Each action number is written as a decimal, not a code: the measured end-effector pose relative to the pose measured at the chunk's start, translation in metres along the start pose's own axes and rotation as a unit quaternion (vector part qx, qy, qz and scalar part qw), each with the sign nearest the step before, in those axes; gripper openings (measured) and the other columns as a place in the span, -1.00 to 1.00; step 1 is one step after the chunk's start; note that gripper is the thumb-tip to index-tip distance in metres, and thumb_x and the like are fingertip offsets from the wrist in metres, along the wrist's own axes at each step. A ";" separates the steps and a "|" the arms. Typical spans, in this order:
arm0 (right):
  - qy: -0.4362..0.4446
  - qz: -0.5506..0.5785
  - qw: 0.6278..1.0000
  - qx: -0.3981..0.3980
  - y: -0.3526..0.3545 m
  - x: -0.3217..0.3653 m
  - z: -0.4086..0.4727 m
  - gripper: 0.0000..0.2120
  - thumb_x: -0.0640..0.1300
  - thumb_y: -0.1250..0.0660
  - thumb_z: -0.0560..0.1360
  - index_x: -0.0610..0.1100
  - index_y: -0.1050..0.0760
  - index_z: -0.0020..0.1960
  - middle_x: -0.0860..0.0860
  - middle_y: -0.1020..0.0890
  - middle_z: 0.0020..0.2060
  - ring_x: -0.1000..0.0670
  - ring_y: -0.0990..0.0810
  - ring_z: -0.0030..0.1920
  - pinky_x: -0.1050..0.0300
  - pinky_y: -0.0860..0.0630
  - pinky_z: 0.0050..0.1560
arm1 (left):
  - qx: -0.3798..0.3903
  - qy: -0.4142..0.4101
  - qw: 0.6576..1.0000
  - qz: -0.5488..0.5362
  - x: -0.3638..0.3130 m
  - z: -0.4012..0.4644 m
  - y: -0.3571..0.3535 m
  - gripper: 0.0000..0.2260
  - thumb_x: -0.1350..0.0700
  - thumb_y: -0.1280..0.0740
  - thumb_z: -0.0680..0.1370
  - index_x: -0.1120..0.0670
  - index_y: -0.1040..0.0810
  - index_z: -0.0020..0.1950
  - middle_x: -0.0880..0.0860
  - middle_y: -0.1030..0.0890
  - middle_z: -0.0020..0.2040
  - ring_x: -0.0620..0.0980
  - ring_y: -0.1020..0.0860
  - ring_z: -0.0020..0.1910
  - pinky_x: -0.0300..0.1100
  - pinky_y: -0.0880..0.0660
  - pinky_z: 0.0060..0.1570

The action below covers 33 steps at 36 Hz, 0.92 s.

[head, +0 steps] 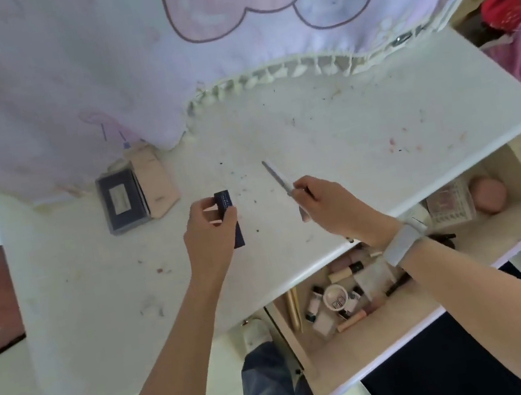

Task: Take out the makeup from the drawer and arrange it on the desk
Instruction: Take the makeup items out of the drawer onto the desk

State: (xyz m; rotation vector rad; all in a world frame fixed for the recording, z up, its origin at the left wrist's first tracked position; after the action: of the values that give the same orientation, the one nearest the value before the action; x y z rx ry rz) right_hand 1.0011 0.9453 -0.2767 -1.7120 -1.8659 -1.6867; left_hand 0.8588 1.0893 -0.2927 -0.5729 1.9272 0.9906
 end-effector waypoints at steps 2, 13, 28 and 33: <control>-0.011 -0.028 0.999 0.014 -0.012 0.013 0.024 -0.73 -0.06 -0.02 0.63 -0.20 -0.40 0.09 -0.18 -0.62 -0.16 -0.04 -0.41 -0.37 0.10 -0.36 -0.31 | -0.016 0.000 1.000 0.015 -0.001 0.022 0.010 -0.73 0.04 -0.34 0.53 0.02 -0.39 0.19 -0.08 -0.53 -0.11 -0.22 -0.51 -0.22 -0.36 -0.39 -0.36; -0.032 -0.108 0.994 0.007 -0.053 0.068 0.118 -0.76 -0.14 -0.01 0.64 -0.27 -0.36 0.12 -0.15 -0.41 -0.04 -0.12 -0.39 -0.18 0.04 -0.38 -0.17 | 0.013 -0.086 0.975 0.203 -0.035 0.104 0.012 -0.69 0.08 -0.30 0.55 0.14 -0.35 0.24 0.14 -0.53 0.08 0.13 -0.51 -0.01 -0.05 -0.46 -0.08; -0.052 -0.098 0.994 -0.023 -0.027 0.064 0.143 -0.66 0.07 0.04 0.62 -0.13 -0.33 0.18 -0.08 -0.65 -0.18 -0.02 -0.47 -0.37 0.06 -0.44 -0.21 | 0.022 -0.263 0.874 0.408 -0.041 0.075 0.004 -0.62 0.03 -0.32 0.52 0.04 -0.45 0.32 0.09 -0.43 0.34 0.10 -0.32 0.35 0.05 -0.20 0.18; -0.034 0.065 0.996 -0.060 -0.020 0.071 0.160 -0.63 -0.05 -0.08 0.62 -0.15 -0.24 0.38 0.00 -0.57 -0.10 0.07 -0.49 -0.21 0.35 -0.34 -0.29 | 0.073 -0.289 0.852 0.431 -0.027 0.072 -0.007 -0.62 -0.07 -0.29 0.53 0.09 -0.50 0.28 0.12 -0.39 0.40 0.13 -0.25 0.44 0.12 -0.21 0.24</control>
State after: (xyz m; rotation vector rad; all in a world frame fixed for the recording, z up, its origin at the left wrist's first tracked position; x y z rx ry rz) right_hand 1.0505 1.1126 -0.3024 -1.9129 -1.6693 -1.7425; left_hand 0.9131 1.1448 -0.2939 0.7055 1.6452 1.3319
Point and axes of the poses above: each hand's wrist, its own z-axis towards the middle knuckle, its own y-axis out of the back of the hand, x = y × z, the point moved 10 cm from there along z, towards the middle knuckle
